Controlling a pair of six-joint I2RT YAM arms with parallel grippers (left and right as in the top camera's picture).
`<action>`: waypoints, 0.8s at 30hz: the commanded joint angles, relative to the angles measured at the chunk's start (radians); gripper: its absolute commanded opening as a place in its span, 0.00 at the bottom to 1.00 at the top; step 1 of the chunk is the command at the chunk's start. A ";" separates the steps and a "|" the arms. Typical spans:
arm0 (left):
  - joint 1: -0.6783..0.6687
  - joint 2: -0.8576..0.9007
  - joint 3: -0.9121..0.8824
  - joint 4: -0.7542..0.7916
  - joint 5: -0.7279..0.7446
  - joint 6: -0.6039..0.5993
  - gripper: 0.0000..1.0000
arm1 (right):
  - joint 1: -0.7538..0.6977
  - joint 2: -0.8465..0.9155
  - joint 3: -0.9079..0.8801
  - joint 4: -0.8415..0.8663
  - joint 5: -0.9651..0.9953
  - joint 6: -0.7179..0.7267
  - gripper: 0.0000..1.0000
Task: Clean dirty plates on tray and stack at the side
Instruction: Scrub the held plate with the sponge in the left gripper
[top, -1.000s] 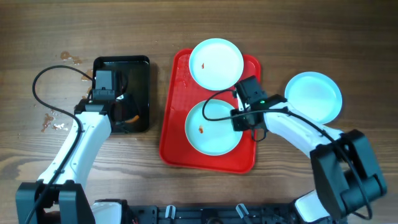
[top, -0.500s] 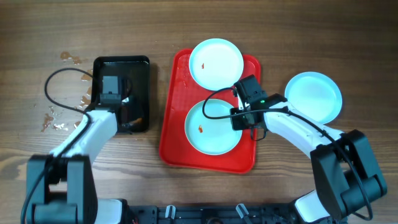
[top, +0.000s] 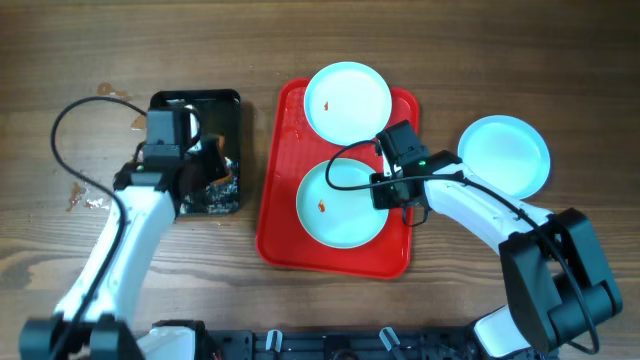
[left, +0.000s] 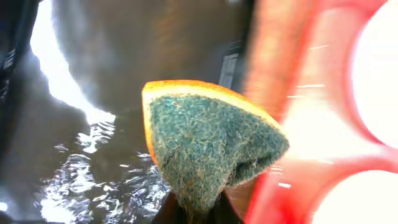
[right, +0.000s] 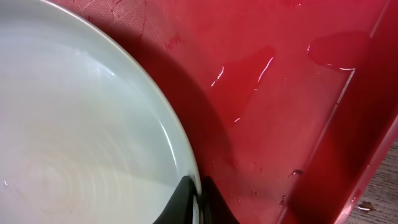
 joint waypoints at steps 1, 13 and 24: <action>-0.086 -0.034 0.016 -0.003 0.183 -0.078 0.04 | 0.002 0.041 -0.021 -0.017 0.026 0.013 0.04; -0.550 0.293 0.015 0.202 0.129 -0.557 0.04 | 0.002 0.041 -0.021 -0.046 0.014 0.198 0.04; -0.540 0.447 0.016 0.230 0.041 -0.682 0.04 | 0.002 0.041 -0.021 -0.061 0.014 0.198 0.04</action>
